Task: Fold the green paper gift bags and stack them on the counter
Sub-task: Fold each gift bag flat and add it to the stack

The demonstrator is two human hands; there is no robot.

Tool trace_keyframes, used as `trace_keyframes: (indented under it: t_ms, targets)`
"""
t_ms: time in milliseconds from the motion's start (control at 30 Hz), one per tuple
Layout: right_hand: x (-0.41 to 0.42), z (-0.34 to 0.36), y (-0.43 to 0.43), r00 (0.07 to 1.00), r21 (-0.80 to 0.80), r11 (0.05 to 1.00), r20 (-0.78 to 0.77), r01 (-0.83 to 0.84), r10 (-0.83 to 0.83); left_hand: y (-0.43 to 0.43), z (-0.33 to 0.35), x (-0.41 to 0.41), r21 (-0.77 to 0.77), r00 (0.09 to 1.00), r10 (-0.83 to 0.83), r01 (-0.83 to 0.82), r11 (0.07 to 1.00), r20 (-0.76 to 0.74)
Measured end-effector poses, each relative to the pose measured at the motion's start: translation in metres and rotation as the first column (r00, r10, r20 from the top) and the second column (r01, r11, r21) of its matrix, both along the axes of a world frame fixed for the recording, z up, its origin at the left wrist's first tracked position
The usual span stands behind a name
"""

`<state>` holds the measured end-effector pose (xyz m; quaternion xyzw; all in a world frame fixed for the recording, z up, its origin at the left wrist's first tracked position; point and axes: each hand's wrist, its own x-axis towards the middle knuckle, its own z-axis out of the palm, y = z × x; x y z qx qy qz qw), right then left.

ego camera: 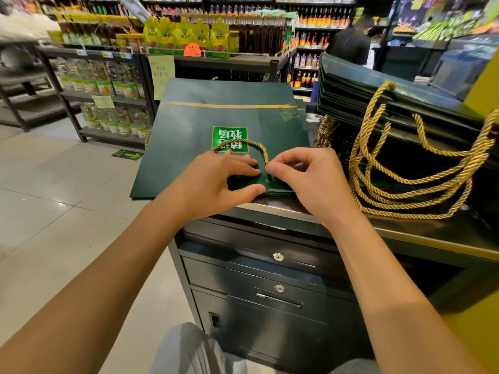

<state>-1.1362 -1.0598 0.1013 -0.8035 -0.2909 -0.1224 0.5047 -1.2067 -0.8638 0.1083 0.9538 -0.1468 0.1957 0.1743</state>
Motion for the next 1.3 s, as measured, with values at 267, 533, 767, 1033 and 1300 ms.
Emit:
trace_keyframes:
  t_ms: [267, 533, 767, 1033, 1300]
  targets:
    - [-0.002, -0.001, 0.002, 1.000, -0.039, 0.999, -0.003, 0.011, -0.011, -0.003, -0.001, -0.001, 0.038, 1.000, 0.001, -0.001, 0.999, -0.005]
    - [0.000, -0.001, -0.003, 1.000, -0.165, 0.986, -0.014, -0.012, 0.010, -0.006, 0.004, -0.002, 0.053, 1.000, -0.009, 0.009, 0.999, 0.005]
    - [-0.008, 0.004, -0.010, 0.996, -0.171, 0.982, -0.030, -0.083, 0.079, -0.010, 0.018, 0.001, 0.134, 1.000, 0.022, -0.019, 0.991, -0.015]
    - [-0.007, 0.004, -0.015, 0.978, -0.064, 0.976, -0.020, -0.207, 0.206, -0.019, 0.014, -0.011, 0.170, 0.949, 0.151, -0.203, 0.964, 0.278]
    - [-0.005, 0.002, -0.015, 0.981, -0.060, 0.980, 0.031, -0.191, 0.193, -0.032, -0.027, -0.013, -0.055, 0.771, 0.247, -0.266, 0.962, 0.587]
